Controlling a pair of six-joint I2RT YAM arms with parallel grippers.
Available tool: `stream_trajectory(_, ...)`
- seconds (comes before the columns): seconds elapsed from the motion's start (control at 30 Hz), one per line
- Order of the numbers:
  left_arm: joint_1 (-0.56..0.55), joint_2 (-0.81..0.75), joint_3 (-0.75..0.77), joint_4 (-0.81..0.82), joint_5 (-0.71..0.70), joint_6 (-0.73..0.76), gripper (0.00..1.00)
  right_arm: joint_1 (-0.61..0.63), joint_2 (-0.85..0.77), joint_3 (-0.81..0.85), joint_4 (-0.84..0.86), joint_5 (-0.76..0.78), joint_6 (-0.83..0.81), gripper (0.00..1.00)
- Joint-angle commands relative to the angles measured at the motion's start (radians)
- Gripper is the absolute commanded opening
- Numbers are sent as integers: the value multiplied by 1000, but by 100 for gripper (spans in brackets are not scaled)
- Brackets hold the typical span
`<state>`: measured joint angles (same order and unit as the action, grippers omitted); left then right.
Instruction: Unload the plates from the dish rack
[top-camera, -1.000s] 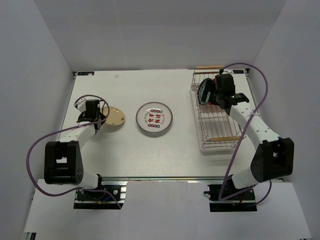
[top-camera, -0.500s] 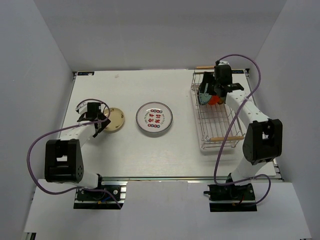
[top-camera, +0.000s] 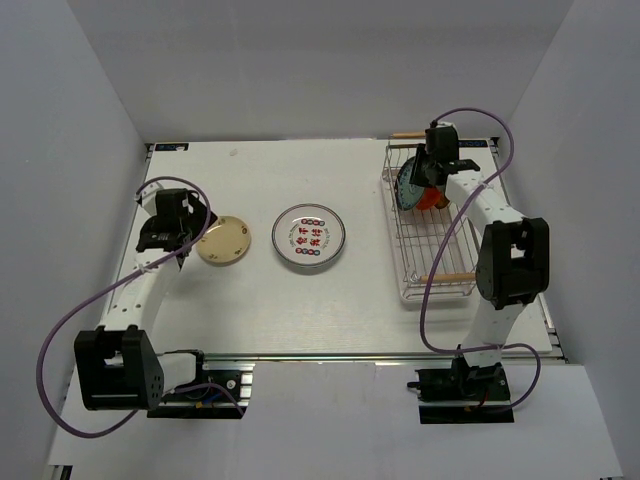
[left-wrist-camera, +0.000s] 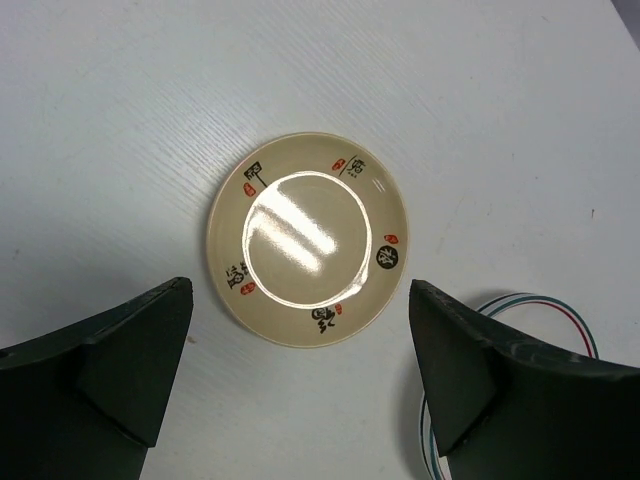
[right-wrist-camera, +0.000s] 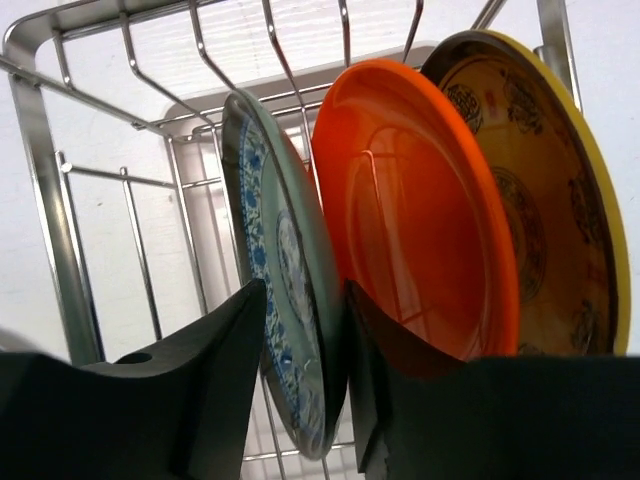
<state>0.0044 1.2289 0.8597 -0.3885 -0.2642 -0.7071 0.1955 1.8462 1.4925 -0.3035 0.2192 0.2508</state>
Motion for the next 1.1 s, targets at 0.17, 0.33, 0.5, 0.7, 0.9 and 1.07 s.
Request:
stream_trajectory(0.17, -1, -63, 35, -12, -15, 34, 98, -7, -13, 60, 21, 58, -45, 23)
stream_trajectory(0.33, -1, -58, 74, -33, 17, 41, 98, -8, -51, 61, 12, 97, -79, 12)
stream_trajectory(0.5, -1, -89, 73, -16, 92, 52, 98, -11, -131, 78, -14, 97, -100, 2)
stream_trajectory(0.7, -1, -120, 76, 0, 249, 87, 98, -7, -283, 20, -37, 88, -117, 2)
stream_trajectory(0.9, -11, -80, 94, 60, 573, 147, 98, -2, -447, -57, -65, -149, -93, 1)
stream_trajectory(1.07, -20, -39, 64, 209, 880, 144, 98, 15, -522, -149, -51, -519, -35, 0)
